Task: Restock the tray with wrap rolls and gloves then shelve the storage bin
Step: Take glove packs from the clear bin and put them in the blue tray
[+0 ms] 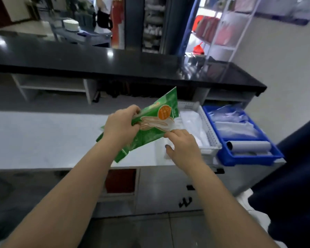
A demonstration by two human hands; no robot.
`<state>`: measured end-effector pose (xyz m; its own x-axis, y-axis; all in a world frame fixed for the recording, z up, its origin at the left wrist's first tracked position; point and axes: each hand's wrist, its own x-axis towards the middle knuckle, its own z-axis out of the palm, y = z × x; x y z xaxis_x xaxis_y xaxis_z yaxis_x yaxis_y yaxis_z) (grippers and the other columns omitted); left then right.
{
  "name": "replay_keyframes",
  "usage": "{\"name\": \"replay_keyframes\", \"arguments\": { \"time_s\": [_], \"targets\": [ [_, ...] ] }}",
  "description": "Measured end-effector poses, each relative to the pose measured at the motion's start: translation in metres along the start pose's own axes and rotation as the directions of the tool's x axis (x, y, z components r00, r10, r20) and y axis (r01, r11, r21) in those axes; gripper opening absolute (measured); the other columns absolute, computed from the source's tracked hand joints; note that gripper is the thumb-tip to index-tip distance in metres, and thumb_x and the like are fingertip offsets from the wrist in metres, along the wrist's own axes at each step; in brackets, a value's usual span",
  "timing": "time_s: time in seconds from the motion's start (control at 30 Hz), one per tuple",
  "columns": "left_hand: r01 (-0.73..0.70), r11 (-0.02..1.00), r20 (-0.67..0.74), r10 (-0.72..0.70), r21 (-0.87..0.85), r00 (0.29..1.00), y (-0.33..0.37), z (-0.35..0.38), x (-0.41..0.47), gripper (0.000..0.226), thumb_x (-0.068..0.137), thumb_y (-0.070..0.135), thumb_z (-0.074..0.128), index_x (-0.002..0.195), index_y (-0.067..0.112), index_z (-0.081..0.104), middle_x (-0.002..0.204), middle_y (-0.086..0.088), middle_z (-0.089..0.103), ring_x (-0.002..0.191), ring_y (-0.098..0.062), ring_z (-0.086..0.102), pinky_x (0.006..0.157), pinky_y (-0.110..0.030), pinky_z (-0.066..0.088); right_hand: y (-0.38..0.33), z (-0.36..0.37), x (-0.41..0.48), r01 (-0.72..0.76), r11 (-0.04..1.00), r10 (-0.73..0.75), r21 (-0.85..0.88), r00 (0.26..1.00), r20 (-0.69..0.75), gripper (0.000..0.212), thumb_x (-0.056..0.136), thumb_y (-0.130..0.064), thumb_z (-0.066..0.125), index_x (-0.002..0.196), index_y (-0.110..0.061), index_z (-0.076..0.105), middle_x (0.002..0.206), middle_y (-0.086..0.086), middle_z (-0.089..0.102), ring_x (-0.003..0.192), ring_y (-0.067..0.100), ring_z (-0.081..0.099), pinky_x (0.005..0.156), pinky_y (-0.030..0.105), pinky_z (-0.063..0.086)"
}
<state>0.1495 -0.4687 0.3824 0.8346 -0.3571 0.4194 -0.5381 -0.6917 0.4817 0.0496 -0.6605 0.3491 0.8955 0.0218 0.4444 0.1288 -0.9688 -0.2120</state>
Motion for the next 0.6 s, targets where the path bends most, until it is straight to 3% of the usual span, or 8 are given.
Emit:
{"name": "replay_keyframes", "arguments": {
  "time_s": [0.3, 0.43, 0.6],
  "targets": [
    [-0.188, 0.981, 0.049, 0.191, -0.055, 0.980, 0.172, 0.125, 0.117, 0.037, 0.078, 0.018, 0.066, 0.113, 0.023, 0.056, 0.102, -0.005, 0.069, 0.091, -0.032, 0.059, 0.073, -0.038, 0.044, 0.202, -0.086, 0.003, -0.163, 0.979, 0.153, -0.123, 0.985, -0.083, 0.029, 0.076, -0.008, 0.067, 0.105, -0.009, 0.066, 0.103, 0.010, 0.067, 0.094, 0.035, 0.056, 0.078, 0.045, 0.046],
    [-0.253, 0.967, 0.034, 0.254, -0.027, 0.967, 0.205, 0.174, 0.171, 0.037, 0.077, 0.018, 0.067, 0.113, 0.022, 0.057, 0.099, -0.005, 0.069, 0.091, -0.032, 0.060, 0.073, -0.039, 0.046, 0.268, -0.083, 0.020, -0.205, 0.968, 0.194, -0.145, 0.977, -0.087, 0.031, 0.078, -0.009, 0.069, 0.109, -0.011, 0.065, 0.109, 0.009, 0.066, 0.097, 0.033, 0.056, 0.082, 0.045, 0.046],
    [-0.293, 0.956, 0.048, 0.293, -0.007, 0.955, 0.214, 0.236, 0.237, 0.036, 0.078, 0.021, 0.068, 0.112, 0.023, 0.057, 0.095, -0.004, 0.069, 0.089, -0.031, 0.060, 0.072, -0.038, 0.044, 0.337, -0.059, 0.052, -0.240, 0.958, 0.235, -0.154, 0.971, -0.049, 0.033, 0.072, -0.008, 0.076, 0.104, -0.012, 0.067, 0.102, 0.009, 0.069, 0.089, 0.034, 0.059, 0.077, 0.044, 0.048]
  ]
}}
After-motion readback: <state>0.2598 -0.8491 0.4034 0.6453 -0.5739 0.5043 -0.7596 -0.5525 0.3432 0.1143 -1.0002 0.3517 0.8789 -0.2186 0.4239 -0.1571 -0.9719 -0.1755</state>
